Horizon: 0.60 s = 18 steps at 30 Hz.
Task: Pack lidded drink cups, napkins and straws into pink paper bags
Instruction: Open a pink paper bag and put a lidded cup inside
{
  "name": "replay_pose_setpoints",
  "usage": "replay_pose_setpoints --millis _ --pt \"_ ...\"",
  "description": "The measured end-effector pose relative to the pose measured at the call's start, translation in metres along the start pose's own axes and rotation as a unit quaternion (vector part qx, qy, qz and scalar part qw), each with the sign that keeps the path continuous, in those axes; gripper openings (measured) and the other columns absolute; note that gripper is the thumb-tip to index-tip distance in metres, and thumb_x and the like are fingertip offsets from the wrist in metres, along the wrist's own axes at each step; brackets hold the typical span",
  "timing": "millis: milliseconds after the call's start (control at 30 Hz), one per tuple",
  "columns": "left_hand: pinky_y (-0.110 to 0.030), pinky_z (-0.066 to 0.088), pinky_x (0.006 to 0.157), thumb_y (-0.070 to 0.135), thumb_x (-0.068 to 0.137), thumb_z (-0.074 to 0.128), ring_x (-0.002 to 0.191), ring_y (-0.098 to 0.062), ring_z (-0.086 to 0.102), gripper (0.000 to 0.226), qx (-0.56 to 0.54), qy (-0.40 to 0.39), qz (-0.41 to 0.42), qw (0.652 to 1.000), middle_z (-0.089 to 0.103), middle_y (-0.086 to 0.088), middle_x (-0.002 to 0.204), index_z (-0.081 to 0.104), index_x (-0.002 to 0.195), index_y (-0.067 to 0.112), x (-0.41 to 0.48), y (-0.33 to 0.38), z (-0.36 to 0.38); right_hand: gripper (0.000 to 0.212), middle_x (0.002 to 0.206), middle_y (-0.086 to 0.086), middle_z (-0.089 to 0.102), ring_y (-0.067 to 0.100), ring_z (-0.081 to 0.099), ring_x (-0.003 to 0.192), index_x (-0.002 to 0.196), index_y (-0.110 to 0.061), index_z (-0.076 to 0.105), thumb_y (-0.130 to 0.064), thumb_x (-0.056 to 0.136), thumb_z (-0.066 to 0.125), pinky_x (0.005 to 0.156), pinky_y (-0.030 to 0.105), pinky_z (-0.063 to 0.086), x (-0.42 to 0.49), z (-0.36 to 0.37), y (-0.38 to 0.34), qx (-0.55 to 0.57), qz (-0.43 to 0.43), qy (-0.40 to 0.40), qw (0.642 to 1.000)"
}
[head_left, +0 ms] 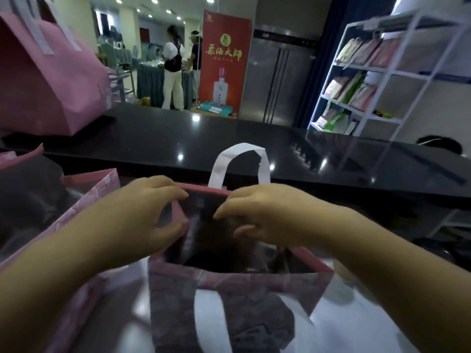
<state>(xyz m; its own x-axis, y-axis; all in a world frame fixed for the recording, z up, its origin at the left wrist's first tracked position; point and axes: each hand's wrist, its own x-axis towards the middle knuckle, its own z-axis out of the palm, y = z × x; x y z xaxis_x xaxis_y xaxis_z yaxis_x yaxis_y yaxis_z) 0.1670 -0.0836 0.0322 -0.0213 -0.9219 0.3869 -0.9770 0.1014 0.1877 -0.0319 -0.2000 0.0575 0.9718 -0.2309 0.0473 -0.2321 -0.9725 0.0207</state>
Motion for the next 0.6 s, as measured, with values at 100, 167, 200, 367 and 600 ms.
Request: replay_pose_setpoints --millis 100,167,200,367,600 --pt "-0.03 0.05 0.077 0.049 0.078 0.05 0.086 -0.004 0.056 0.033 -0.015 0.006 0.041 0.999 0.058 0.019 0.099 0.062 0.105 0.034 0.016 0.028 -0.012 0.033 0.107 -0.006 0.064 0.009 0.057 0.089 0.117 -0.023 0.062 -0.023 0.085 0.068 0.077 0.03 0.05 -0.035 -0.024 0.012 0.03 0.035 0.09 0.995" --pt "-0.013 0.041 0.074 0.044 0.08 0.052 0.081 0.0 0.051 0.029 -0.019 0.015 0.073 0.997 0.06 0.016 0.098 0.064 0.103 0.031 0.03 0.05 -0.011 0.03 0.1 -0.003 0.066 0.01 0.059 0.084 0.112 -0.019 0.065 -0.02 0.083 0.07 0.074 0.031 0.052 -0.061 -0.033 0.026 0.032 0.058 0.137 0.988" --pt "-0.007 0.033 0.073 0.041 0.08 0.052 0.081 0.001 0.047 0.029 -0.016 0.013 0.093 0.995 0.06 0.015 0.1 0.064 0.104 0.03 0.036 0.062 -0.008 0.03 0.099 -0.002 0.067 0.012 0.061 0.085 0.112 -0.017 0.065 -0.019 0.083 0.071 0.075 0.032 0.053 -0.075 -0.035 0.034 0.036 0.073 0.152 0.985" --pt "-0.008 0.022 0.069 0.042 0.089 0.042 0.092 0.001 0.045 0.03 0.035 -0.041 0.177 0.983 0.054 0.016 0.115 0.055 0.114 0.034 0.071 0.121 0.008 0.03 0.1 -0.01 0.064 0.007 0.059 0.088 0.115 -0.026 0.062 -0.032 0.085 0.067 0.079 0.032 0.052 -0.138 -0.023 0.085 0.037 0.177 0.133 0.975" --pt "-0.023 0.048 0.076 0.053 0.086 0.028 0.096 -0.005 0.054 0.041 0.107 -0.066 0.231 0.965 0.052 0.016 0.113 0.047 0.118 0.037 0.095 0.172 0.038 0.054 0.12 -0.006 0.052 0.018 0.051 0.111 0.128 -0.033 0.044 -0.048 0.08 0.064 0.085 0.033 0.045 -0.183 0.041 0.161 -0.029 0.307 -0.105 0.945"
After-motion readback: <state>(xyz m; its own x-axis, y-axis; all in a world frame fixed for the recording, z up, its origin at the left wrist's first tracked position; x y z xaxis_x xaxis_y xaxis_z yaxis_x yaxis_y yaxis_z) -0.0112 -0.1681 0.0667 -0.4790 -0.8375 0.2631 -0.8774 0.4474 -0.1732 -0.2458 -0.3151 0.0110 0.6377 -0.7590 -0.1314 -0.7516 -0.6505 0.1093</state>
